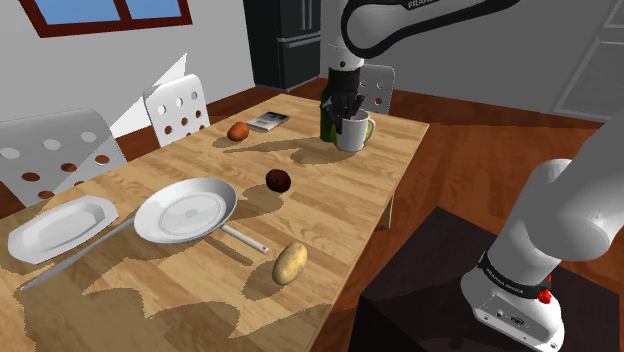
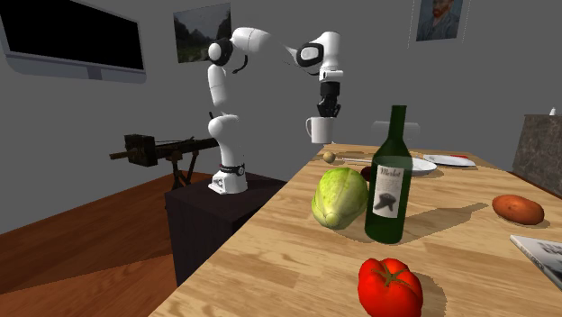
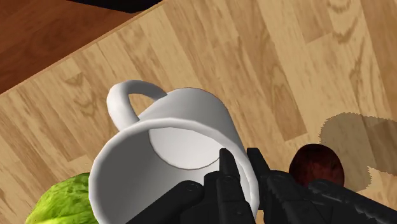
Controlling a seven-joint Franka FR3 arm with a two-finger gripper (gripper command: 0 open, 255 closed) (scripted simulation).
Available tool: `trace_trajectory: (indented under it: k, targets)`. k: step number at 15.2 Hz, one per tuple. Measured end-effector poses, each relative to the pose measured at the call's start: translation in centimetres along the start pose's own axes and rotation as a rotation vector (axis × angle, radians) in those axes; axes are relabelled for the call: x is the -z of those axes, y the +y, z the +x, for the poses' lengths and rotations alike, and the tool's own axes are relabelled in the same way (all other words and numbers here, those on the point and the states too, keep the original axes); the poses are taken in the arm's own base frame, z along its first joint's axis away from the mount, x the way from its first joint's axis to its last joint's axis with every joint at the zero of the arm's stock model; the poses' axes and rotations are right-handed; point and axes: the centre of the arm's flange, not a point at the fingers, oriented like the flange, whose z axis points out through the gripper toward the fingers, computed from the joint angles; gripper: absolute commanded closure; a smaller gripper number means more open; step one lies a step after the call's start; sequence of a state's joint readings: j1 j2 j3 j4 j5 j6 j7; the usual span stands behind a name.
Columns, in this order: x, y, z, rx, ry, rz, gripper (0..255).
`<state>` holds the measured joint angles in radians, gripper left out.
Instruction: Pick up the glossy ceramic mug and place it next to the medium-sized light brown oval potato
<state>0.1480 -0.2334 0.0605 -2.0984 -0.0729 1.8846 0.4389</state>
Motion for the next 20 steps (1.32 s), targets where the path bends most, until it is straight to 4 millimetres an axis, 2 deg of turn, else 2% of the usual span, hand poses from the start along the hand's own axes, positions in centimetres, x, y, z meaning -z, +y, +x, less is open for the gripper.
trace_trajectory:
  k: [3,8,17,18,20]
  targets:
    - [0.4,-3.5,-0.7,-0.001,0.0,0.0,255]
    - [1.2,-9.8,-3.1,0.0,0.0,0.0,255]
    - [1.7,-21.3,-6.2,0.0,0.0,0.0,255]
    - [1.9,-22.3,-7.1,0.0,0.0,-0.001,255]
    - [2.5,-25.1,-7.5,0.001,0.0,0.0,255]
